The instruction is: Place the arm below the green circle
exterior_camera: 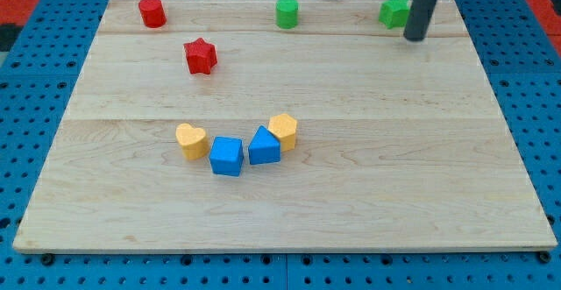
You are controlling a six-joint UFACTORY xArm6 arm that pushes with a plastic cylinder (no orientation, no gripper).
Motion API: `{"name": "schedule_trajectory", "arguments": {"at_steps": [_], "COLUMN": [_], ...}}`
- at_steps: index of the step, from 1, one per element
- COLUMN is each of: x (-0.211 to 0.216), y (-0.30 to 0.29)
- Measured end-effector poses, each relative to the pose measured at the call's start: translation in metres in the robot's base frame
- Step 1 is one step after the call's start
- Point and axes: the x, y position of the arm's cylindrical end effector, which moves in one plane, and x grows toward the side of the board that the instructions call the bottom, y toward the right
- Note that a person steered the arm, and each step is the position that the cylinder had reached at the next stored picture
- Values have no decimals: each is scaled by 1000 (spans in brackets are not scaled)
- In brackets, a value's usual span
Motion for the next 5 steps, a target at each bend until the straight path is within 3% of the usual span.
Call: {"name": "schedule_trajectory", "arguments": {"at_steps": [1, 4, 5], "x": [35, 37, 18], "y": [0, 0, -24]}}
